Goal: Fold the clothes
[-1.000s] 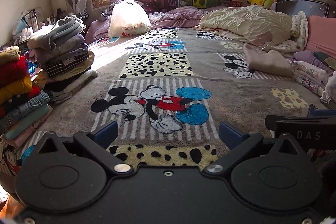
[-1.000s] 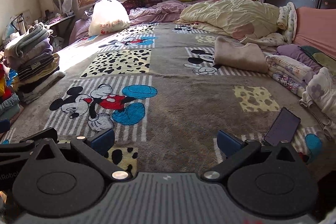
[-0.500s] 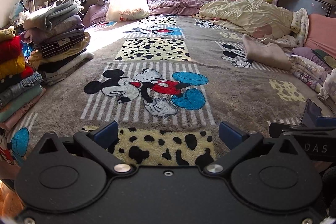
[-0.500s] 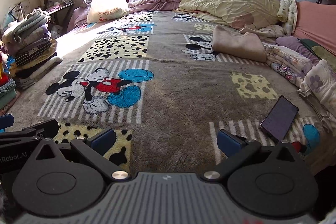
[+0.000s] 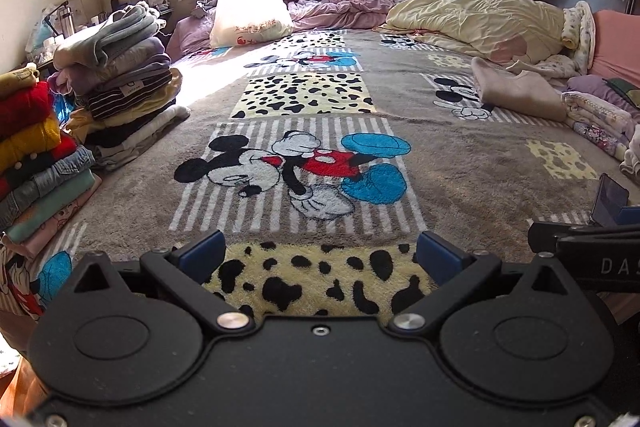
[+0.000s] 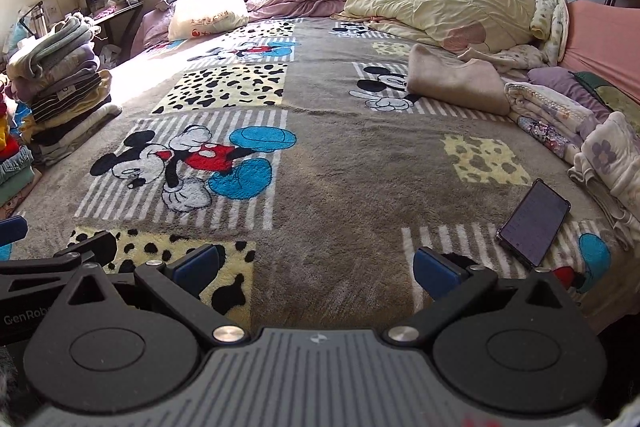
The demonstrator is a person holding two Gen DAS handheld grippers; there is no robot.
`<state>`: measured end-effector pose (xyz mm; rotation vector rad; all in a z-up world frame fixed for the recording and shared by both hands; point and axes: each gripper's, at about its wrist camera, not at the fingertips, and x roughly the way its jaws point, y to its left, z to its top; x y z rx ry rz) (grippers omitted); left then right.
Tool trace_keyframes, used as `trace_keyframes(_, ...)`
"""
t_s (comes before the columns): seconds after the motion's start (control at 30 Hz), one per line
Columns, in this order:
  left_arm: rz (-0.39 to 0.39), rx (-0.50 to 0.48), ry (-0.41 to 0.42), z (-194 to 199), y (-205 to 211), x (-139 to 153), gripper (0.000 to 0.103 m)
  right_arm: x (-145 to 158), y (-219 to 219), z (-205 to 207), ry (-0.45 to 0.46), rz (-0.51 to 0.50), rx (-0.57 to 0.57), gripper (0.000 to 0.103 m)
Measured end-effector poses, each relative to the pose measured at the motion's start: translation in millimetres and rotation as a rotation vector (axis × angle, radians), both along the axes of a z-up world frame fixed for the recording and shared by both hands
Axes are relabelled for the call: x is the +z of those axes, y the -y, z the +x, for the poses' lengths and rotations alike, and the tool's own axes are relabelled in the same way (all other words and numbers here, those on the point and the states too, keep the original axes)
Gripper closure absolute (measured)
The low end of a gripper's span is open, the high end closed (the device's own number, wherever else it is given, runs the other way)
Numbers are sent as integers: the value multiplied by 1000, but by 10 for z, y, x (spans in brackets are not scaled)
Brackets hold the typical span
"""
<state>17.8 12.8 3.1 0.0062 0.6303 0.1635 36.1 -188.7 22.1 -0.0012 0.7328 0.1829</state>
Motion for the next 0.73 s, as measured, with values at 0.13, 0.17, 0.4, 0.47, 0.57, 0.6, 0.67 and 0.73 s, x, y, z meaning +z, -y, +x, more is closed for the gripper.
trace_keyframes(0.13,-12,-4,0,-4,-8,-3,0,1,11,8,3,-5,-5,0)
trace_keyframes(0.17,-16,-5,0,-4,-11,-5,0,0,13,9,4,-7,-5,0)
trace_keyframes(0.4,-29,-21,11,-21,-5,-8,0,-7,-2,-35,3,-8,-14,0)
trace_keyframes(0.47,-35,-25,13,-22,-6,-6,0,-11,2,-34,3,-11,-16,0)
trace_keyframes(0.57,-34,-31,18,-29,-1,-11,0,-19,0,-33,3,-14,-19,0)
trace_keyframes(0.6,-35,-32,19,-30,-7,-16,0,-23,-2,-31,2,-14,-19,0)
trace_keyframes(0.67,-38,-34,22,-31,-17,-26,0,-28,-3,-30,2,-15,-17,0)
trace_keyframes(0.73,-35,-36,20,-32,-18,-36,0,-36,-8,-26,1,-20,-16,0)
